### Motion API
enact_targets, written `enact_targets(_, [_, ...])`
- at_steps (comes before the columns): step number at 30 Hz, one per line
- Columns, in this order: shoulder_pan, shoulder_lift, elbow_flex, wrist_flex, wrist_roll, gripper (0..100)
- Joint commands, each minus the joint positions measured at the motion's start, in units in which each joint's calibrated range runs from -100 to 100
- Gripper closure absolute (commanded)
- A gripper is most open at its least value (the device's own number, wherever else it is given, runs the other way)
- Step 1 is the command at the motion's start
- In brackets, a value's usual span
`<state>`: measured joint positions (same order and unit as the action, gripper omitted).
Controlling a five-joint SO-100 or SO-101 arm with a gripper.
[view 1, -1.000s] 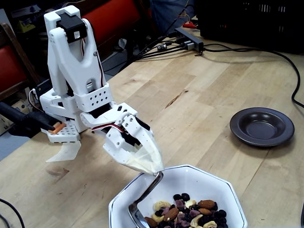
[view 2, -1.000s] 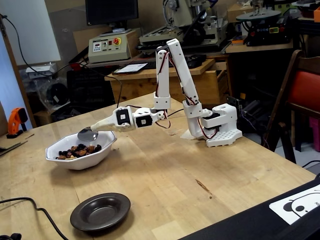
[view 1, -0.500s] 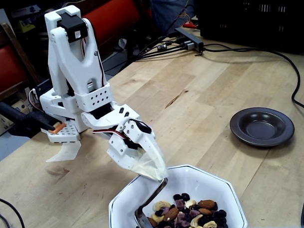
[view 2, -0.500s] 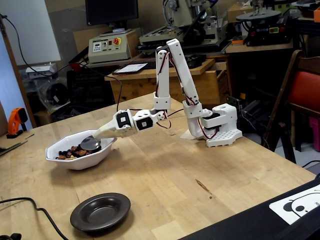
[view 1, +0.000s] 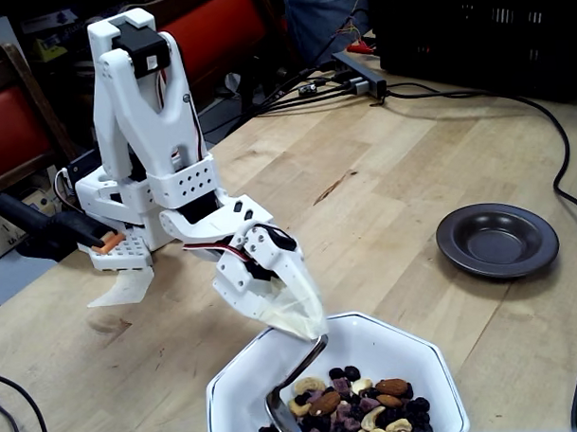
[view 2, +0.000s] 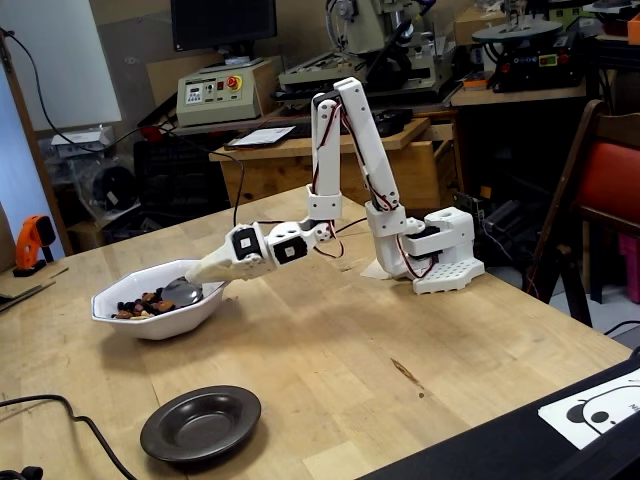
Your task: Use spoon to transfer food from the white bowl to brown plate
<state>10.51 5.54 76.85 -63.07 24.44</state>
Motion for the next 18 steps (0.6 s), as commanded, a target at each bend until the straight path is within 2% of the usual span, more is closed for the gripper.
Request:
enact_targets(1, [-3.3,-1.0,-1.2,-0.1,-2.7,97])
enact_targets(12, [-5.1,-1.1,-1.8,-0.3,-14.2,97])
enact_targets(18, [-4.8,-1.1,-1.9,-0.3,-18.4,97])
